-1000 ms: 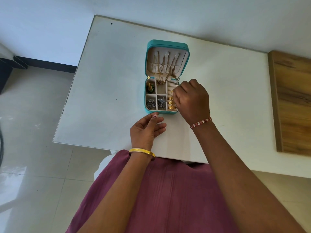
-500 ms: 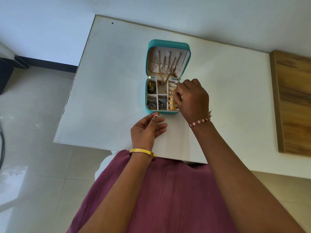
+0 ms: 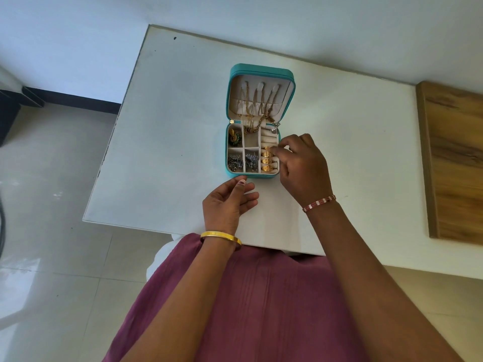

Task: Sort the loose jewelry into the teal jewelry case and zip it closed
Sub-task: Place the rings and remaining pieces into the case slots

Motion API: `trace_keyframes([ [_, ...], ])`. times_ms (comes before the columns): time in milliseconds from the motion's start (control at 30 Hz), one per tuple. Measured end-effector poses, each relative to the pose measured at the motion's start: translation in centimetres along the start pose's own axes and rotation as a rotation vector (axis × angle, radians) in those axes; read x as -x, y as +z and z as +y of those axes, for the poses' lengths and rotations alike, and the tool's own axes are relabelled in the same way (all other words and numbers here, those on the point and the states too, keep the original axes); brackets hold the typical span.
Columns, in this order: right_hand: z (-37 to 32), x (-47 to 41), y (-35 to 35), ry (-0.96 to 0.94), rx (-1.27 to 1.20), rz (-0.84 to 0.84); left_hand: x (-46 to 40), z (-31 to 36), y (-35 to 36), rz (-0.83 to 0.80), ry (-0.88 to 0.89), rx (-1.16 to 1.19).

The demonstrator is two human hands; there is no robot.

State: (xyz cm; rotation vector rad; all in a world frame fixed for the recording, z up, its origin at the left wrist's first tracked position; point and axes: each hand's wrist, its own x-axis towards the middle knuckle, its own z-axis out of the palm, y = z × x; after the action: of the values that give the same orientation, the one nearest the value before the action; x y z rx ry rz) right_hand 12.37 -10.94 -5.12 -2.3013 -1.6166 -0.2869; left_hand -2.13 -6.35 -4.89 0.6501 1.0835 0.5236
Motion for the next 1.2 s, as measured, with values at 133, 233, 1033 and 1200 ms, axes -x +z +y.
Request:
trace_keyframes([
  [133,-0.3,0.1,0.1,0.048,-0.013,-0.020,0.0,0.0,-0.1,-0.005,0.002,-0.004],
  [233,-0.7,0.6,0.0,0.142,-0.087,0.037,0.0,0.0,-0.1,-0.013,0.001,0.001],
  [1033,1.1,7.6,-0.2,0.932,-0.308,0.115,1.5,-3.5,4.3,-0.197,0.023,-0.379],
  [1200,0.6,7.7,-0.9,0.892,-0.441,0.230,1.6,-3.4,3.8,-0.239,0.022,-0.416],
])
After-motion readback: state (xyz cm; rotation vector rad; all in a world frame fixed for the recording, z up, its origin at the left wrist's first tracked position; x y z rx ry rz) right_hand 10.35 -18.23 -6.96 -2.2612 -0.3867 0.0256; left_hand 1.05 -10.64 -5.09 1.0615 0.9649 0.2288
